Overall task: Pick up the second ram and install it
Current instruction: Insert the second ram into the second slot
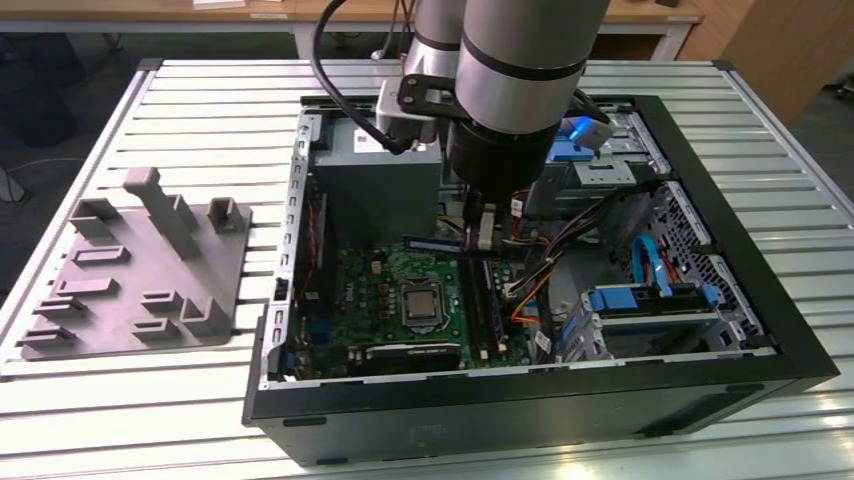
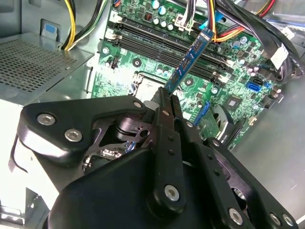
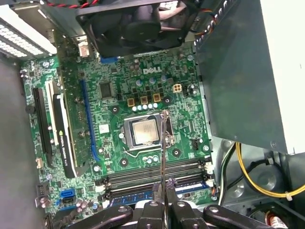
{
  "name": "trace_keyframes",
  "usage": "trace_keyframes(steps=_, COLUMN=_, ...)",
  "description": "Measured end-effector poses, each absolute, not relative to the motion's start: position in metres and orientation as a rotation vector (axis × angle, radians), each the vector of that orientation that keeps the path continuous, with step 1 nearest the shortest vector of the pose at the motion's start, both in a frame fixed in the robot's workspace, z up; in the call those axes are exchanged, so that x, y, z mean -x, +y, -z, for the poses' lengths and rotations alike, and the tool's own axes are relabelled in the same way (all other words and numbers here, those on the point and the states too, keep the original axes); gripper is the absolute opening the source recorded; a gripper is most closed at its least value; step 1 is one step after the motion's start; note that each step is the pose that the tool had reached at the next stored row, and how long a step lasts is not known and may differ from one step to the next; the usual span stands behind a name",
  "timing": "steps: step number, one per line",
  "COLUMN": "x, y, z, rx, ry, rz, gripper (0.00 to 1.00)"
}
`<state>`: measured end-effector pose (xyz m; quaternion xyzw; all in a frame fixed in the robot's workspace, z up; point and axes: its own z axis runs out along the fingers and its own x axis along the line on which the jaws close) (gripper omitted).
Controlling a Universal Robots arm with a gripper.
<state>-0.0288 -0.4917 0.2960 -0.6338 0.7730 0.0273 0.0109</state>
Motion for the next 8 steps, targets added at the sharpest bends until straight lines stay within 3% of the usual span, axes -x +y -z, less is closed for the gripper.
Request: trace_keyframes(steps=8, x=0.0288, y=-0.4917, z=-0.2960, rx=1.906, ry=2.467, rz=-0.084, gripper=0.13)
